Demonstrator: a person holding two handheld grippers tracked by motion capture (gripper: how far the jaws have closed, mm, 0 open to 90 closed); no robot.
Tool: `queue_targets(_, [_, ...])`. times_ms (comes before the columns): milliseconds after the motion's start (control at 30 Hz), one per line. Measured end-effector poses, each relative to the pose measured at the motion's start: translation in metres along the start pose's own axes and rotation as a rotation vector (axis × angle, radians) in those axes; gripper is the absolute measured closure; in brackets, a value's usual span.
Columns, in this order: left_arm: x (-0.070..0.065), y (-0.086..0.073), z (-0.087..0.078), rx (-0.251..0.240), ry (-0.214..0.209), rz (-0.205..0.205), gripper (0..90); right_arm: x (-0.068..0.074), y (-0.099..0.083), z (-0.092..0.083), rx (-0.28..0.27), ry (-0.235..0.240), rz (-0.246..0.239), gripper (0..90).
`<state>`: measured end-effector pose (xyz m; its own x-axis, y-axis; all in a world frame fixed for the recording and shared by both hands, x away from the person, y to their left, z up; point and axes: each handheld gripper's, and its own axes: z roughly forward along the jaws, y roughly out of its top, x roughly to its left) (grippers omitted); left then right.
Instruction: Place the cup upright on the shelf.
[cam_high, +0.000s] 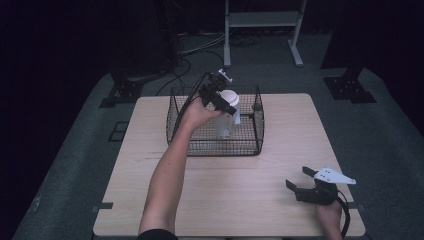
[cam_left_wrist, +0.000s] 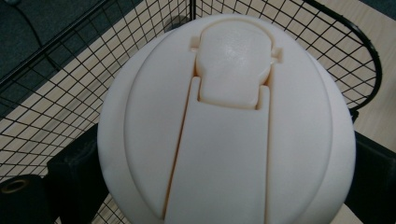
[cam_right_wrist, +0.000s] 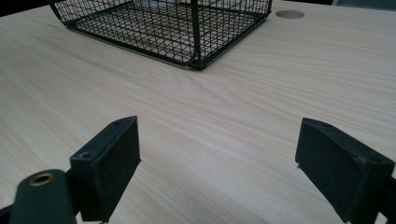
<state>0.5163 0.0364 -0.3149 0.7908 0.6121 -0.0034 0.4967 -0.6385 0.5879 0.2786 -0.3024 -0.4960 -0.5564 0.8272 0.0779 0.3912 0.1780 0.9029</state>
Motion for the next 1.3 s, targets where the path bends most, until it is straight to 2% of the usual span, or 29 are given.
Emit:
queue_targets(233, [0.000, -0.004, 0.011, 0.008, 0.016, -0.002, 5.1, 0.000, 0.000, 0.000, 0.003, 0.001, 0.004, 12.9])
queue_targets(367, [0.000, -0.008, 0.016, -0.017, 0.041, -0.004, 5.1, 0.000, 0.000, 0.000, 0.002, 0.000, 0.003, 12.9])
queue_targets(433, [0.002, -0.010, 0.018, -0.023, 0.038, -0.011, 5.1, 0.001, 0.000, 0.000, 0.003, 0.000, 0.003, 12.9])
queue_targets(467, [0.002, -0.011, 0.019, -0.023, 0.036, -0.019, 5.2, 0.001, 0.000, 0.000, 0.003, -0.001, 0.004, 12.9])
queue_targets(600, [0.000, -0.017, 0.025, 0.005, 0.041, 0.004, 5.1, 0.000, 0.000, 0.000, 0.000, -0.001, 0.002, 12.9])
queue_targets(633, [0.001, -0.019, 0.024, -0.017, 0.041, 0.000, 5.1, 0.000, 0.000, 0.000, -0.002, -0.001, 0.003, 12.9])
queue_targets(733, [0.002, -0.021, 0.023, -0.021, 0.035, 0.002, 5.1, 0.000, 0.000, 0.000, -0.002, -0.001, 0.002, 12.9])
queue_targets(867, [-0.002, -0.021, 0.023, -0.012, 0.043, 0.022, 5.0, 0.001, 0.000, 0.000, -0.002, -0.002, 0.002, 12.9])
queue_targets(967, [-0.002, -0.022, 0.023, -0.014, 0.042, 0.015, 5.0, 0.000, 0.000, 0.001, -0.001, -0.001, 0.001, 12.9])
queue_targets(1100, [-0.002, -0.023, 0.022, -0.012, 0.026, 0.035, 4.9, 0.000, 0.000, 0.001, -0.001, -0.001, 0.001, 12.9])
queue_targets(1300, [-0.004, -0.023, 0.020, -0.001, 0.030, 0.040, 4.7, 0.000, 0.000, 0.000, -0.003, 0.001, 0.001, 12.9])
